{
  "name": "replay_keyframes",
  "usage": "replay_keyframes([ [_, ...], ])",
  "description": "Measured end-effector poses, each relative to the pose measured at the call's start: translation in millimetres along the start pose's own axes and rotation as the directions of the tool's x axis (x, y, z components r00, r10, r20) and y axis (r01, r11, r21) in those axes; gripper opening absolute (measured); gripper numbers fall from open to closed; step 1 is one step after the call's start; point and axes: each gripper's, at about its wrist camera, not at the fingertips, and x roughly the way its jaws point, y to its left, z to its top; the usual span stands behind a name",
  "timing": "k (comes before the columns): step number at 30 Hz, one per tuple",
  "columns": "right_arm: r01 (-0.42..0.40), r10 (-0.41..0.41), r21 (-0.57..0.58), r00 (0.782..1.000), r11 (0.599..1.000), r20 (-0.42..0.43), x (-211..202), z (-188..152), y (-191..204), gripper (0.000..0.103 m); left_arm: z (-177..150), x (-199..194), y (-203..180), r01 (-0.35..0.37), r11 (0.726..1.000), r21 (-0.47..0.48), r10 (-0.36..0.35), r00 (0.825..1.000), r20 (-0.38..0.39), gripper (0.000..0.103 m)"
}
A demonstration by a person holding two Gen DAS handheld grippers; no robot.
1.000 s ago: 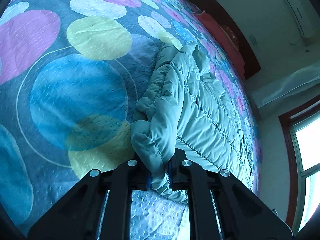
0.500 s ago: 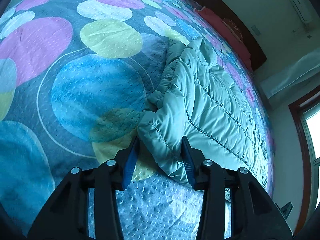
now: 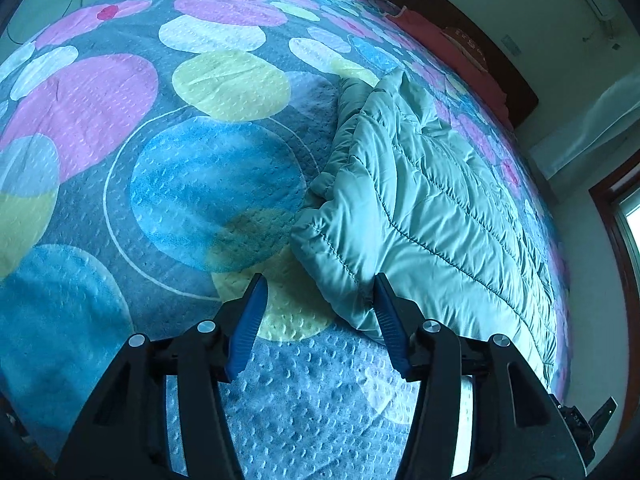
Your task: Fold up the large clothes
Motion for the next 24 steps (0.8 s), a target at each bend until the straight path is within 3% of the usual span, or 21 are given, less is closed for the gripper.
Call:
replay_keyframes([
  [12, 0.064, -0.052, -0.218, 0.997, 0.974, 0.057, -13, -12, 55, 0.024, -4, -17, -9, -0.071, 0.993, 0.098, 0.068, 0.997, 0.038, 0.054],
  [24, 0.011, 0.007, -0.386, 0.999, 0.922, 0.044, -2, -23, 131, 0.02, -3, -14, -15, -0.089, 0.987, 0.135, 0.084, 0.995, 0.047, 0.054],
])
